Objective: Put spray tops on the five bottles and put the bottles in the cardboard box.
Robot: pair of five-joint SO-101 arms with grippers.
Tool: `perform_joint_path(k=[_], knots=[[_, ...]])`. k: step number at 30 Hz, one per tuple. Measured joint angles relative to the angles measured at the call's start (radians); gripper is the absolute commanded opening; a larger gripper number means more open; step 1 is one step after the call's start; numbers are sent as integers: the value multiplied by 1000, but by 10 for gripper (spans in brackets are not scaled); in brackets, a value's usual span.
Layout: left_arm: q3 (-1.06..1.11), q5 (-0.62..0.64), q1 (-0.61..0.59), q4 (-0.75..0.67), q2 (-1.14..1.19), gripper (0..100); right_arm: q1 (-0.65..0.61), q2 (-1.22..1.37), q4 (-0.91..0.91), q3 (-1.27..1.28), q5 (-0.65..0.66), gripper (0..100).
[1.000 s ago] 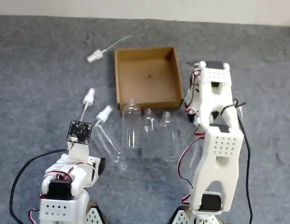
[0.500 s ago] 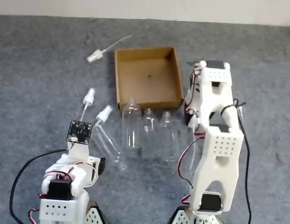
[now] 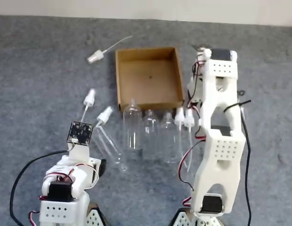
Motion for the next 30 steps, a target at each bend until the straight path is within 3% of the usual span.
perform_joint_path(k=[5,21,28,30], knots=[[0,0,0,0,0,228,-31,2,0,69,-21,166],[0,0,0,0,0,228,-77,68,-129,167,-58,169],[0,0,0,0,0,228,-44,100,-150,163,-58,2],[0,0,0,0,0,228,-32,100,-157,163,-60,5]])
